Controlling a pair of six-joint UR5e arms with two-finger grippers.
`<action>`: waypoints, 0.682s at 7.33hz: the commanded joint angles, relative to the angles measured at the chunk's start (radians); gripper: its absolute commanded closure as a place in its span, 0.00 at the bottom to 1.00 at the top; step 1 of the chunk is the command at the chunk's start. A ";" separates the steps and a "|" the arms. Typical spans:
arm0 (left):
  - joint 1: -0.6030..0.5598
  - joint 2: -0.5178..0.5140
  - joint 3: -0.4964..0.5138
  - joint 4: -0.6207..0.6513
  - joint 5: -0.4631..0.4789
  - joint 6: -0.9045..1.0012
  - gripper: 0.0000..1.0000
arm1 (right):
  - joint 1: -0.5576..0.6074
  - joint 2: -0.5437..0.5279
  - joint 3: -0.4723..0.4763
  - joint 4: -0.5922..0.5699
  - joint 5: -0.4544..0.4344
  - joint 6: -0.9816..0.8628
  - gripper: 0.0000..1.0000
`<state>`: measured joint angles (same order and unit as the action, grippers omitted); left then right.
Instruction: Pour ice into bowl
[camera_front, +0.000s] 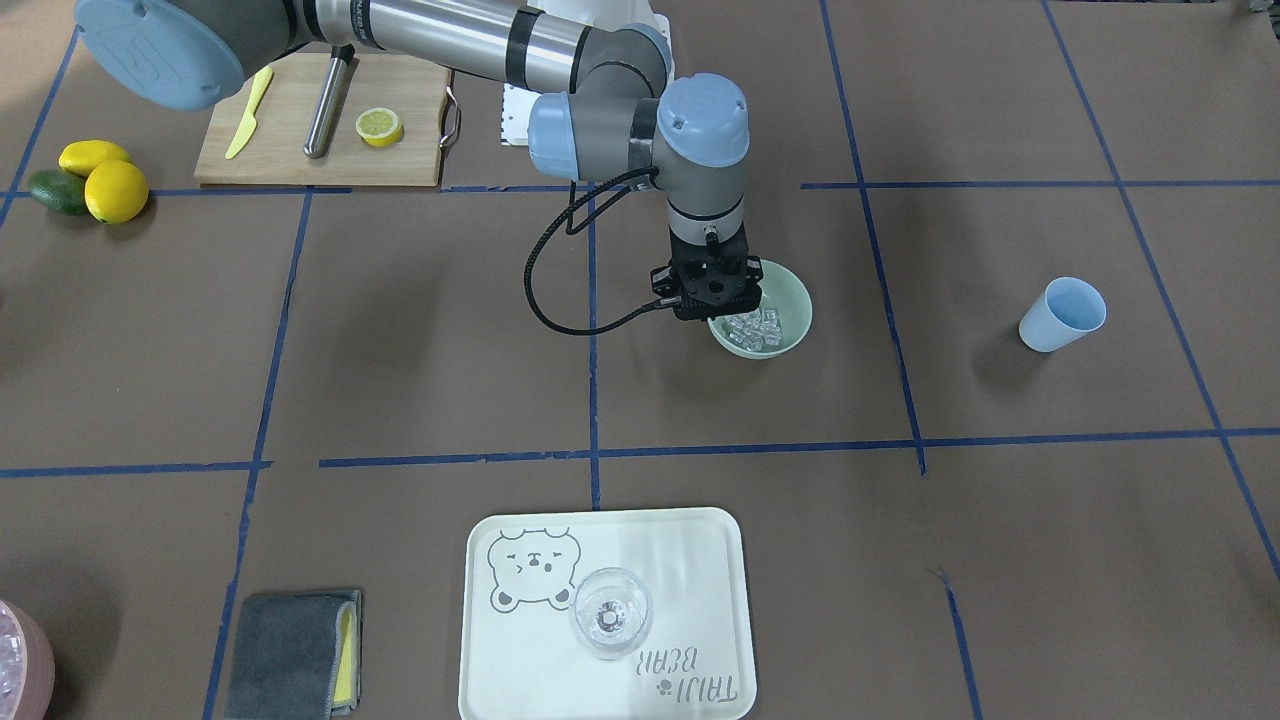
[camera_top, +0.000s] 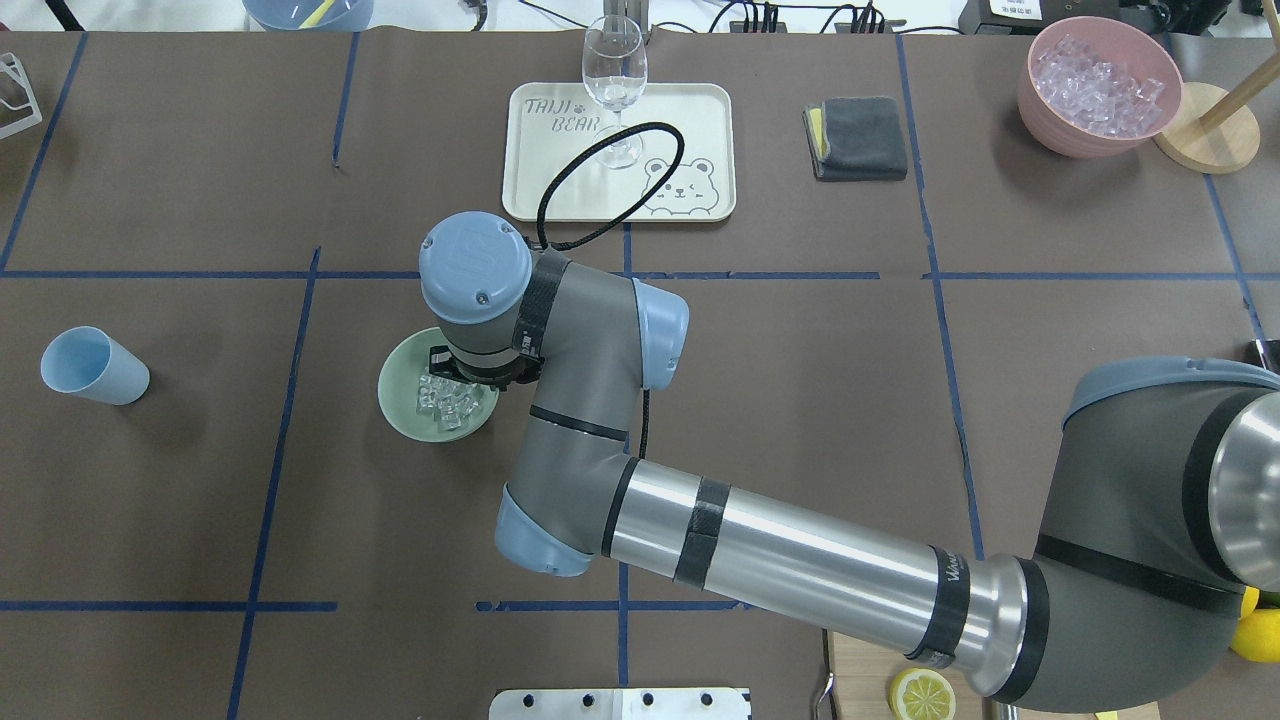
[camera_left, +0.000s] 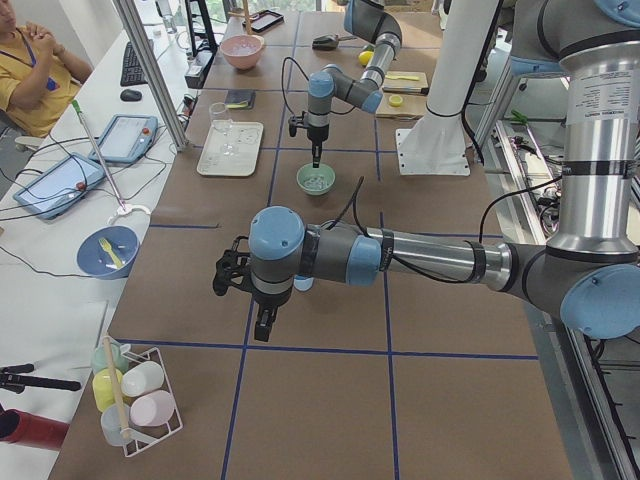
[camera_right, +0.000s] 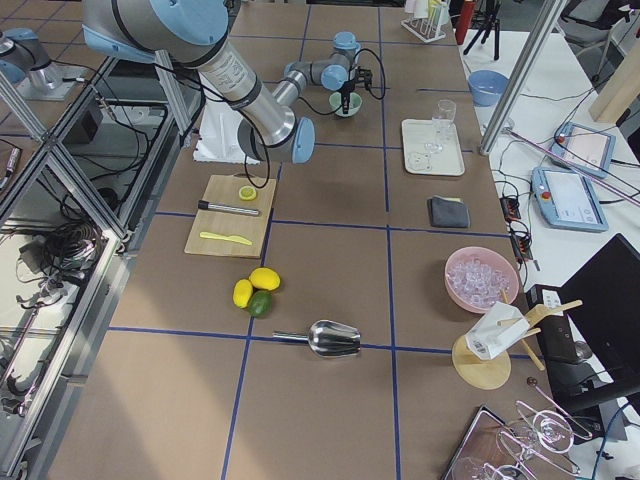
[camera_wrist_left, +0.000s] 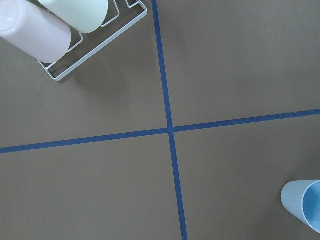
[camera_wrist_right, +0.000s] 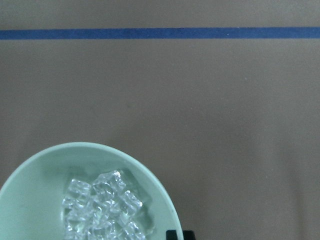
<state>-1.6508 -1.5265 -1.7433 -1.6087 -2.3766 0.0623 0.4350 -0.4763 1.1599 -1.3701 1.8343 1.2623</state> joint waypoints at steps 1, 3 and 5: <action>0.000 0.000 0.004 0.000 -0.001 0.004 0.00 | 0.074 -0.044 0.131 -0.108 0.035 -0.029 1.00; 0.000 0.000 0.005 0.000 -0.001 0.005 0.00 | 0.212 -0.185 0.347 -0.196 0.151 -0.131 1.00; 0.000 0.003 0.004 -0.005 -0.003 0.008 0.00 | 0.429 -0.438 0.560 -0.199 0.367 -0.382 1.00</action>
<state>-1.6509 -1.5247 -1.7386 -1.6109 -2.3780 0.0686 0.7256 -0.7643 1.5910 -1.5614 2.0662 1.0373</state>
